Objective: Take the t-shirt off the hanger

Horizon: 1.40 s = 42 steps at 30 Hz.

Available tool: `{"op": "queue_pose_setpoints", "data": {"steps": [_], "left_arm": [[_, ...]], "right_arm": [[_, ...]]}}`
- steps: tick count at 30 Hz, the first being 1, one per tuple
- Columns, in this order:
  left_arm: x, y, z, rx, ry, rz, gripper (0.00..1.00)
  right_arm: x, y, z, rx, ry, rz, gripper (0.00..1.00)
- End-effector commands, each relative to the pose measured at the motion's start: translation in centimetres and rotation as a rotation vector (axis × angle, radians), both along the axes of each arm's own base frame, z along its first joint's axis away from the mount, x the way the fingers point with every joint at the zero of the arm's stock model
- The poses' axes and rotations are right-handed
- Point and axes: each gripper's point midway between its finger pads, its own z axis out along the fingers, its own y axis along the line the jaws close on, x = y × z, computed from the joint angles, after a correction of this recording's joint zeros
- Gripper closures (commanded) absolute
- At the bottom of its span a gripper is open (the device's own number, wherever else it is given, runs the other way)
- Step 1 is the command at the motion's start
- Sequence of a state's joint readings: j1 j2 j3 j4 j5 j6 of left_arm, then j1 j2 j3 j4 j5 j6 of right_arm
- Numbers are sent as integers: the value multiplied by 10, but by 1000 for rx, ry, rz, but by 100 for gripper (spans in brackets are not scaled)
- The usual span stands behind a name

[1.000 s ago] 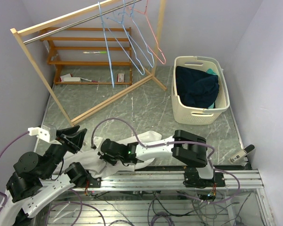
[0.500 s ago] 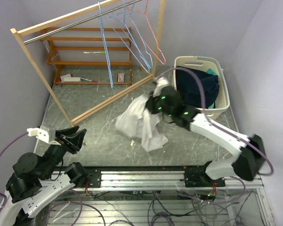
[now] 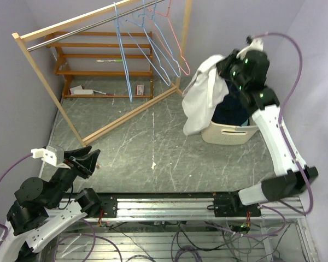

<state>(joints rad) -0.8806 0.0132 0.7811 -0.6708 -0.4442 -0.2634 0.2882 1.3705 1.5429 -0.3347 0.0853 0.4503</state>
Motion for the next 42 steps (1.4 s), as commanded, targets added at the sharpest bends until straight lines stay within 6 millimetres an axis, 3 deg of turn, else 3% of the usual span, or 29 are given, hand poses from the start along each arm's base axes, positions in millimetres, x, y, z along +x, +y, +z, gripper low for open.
{"op": "queue_pose_setpoints", "data": {"steps": [1,3,4,7,9,11,14,17,19,20,22,23,26,27,28,30,32,33,35,36,39,42], "left_arm": [[1,3,1,-21,-3,17,48],[1,2,1,-21,-3,14,48],[0,3,1,-21,-4,14,48],[0,2,1,-21,-4,14,48],[0,2,0,-20,-3,13,48],[0,2,1,-18,-4,12,48],[1,2,0,-18,-4,11,48],[0,2,1,-20,-6,11,48],[1,2,0,-17,-4,11,48],[1,2,0,-18,-3,11,48],[1,1,0,-17,-3,10,48],[1,1,0,-16,-2,12,48],[1,1,0,-13,-2,10,48],[1,1,0,-13,-2,9,48],[1,1,0,-12,-1,10,48],[1,0,0,-11,0,10,48],[2,1,0,-11,2,13,47],[2,1,0,-11,2,15,47],[2,1,-1,-11,5,16,46],[2,1,-1,-13,5,17,45],[2,1,-1,-14,6,19,44],[2,2,-1,-14,5,19,44]], "right_arm": [[45,-35,63,84,-89,-56,100],[62,-53,92,107,-134,-83,100],[73,-64,94,109,-125,-108,100],[81,-88,122,111,-165,-156,100],[79,-103,126,101,-175,-191,100],[75,-108,114,85,-159,-204,100],[70,-106,60,78,-77,-194,100],[58,-99,-18,86,49,-163,100],[43,-93,-68,98,133,-138,100],[32,-92,-105,99,201,-135,100],[13,-95,-144,93,265,-160,100],[2,-97,-160,89,292,-177,97],[-18,-109,-198,55,366,-239,58],[-26,-113,-216,38,416,-260,52],[-30,-115,-221,23,440,-267,48],[-32,-114,-216,4,455,-249,45],[-31,-113,-192,-6,419,-230,39],[-31,-111,-176,-15,387,-215,23],[-33,-111,-143,-22,318,-206,4],[-35,-111,-126,-23,279,-198,0],[-41,-108,-79,-33,169,-176,0],[-51,-102,-51,-16,107,-145,0]]}}
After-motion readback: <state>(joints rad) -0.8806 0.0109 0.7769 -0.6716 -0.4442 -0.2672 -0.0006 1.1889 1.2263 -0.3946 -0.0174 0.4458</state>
